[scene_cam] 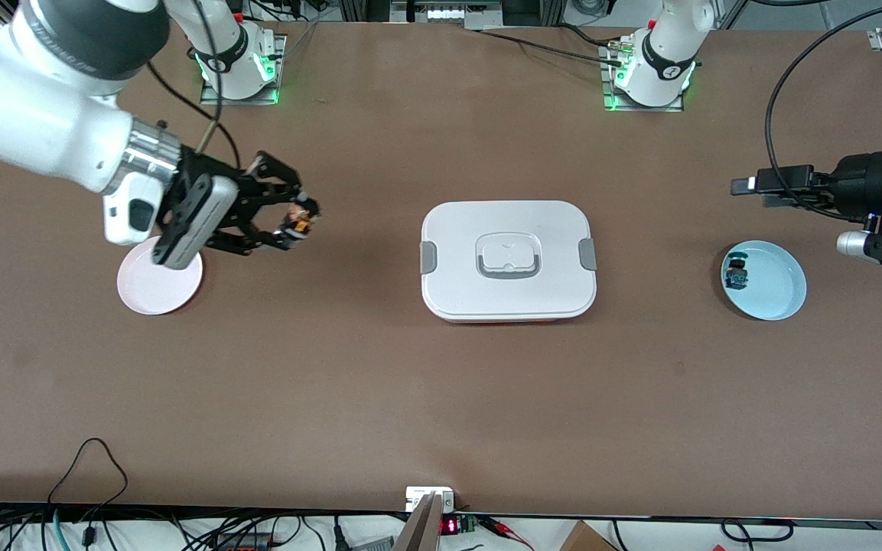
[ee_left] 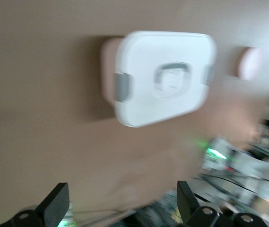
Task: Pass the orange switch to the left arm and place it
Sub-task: 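Carry the switch over the box while the left gripper reaches toward it, then close the left gripper on the orange switch held by the right gripper, then open the right gripper and withdraw while the left gripper carries the switch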
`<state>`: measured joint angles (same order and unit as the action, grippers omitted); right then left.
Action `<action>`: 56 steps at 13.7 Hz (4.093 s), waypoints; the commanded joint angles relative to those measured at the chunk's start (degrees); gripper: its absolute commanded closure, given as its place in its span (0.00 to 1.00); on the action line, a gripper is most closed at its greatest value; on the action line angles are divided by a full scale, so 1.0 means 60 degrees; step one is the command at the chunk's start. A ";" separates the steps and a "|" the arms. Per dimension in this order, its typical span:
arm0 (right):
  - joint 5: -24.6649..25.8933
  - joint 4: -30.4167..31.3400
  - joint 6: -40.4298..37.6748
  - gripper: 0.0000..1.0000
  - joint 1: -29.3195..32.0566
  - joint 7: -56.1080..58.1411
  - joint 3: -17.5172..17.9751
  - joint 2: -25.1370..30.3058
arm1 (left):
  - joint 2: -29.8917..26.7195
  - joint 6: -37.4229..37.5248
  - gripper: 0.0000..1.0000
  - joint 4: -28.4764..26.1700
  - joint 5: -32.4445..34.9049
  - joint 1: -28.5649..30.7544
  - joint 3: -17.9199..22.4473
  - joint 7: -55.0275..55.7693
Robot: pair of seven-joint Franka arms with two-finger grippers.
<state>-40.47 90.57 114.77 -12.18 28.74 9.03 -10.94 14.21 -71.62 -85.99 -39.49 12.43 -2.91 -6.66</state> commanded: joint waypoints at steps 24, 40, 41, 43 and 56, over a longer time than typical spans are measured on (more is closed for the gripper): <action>-1.0468 -0.0110 0.2844 0.96 -0.2159 1.2553 0.0869 -0.1208 | -0.0655 -0.5612 0.06 -0.2441 -0.7261 0.0053 -0.4935 0.3043; -1.0395 -0.0110 0.2859 0.96 -0.2232 1.2597 0.0868 -0.1164 | -0.0786 -0.5978 0.20 -0.2133 -0.7188 0.0024 -0.5125 0.1931; -1.0394 -0.0110 0.2873 0.96 -0.2232 1.2655 0.0868 -0.1150 | -0.0786 -0.5978 0.25 -0.2133 -0.7159 0.0024 -0.5125 0.1886; -1.0409 -0.0110 0.2917 0.96 -0.2218 1.2831 0.0854 -0.1135 | -0.0786 -0.5964 0.52 -0.2118 -0.7129 0.0024 -0.5125 0.1828; -1.0497 -0.0066 0.2888 0.00 -0.2174 1.2802 0.0854 -0.1077 | -0.0713 -0.5554 1.00 -0.2133 -0.7129 0.0170 -0.5038 0.1226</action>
<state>-102.11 90.16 131.63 -25.17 104.34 14.10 -18.01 10.19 -106.45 -98.65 -81.30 12.49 -32.97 1.00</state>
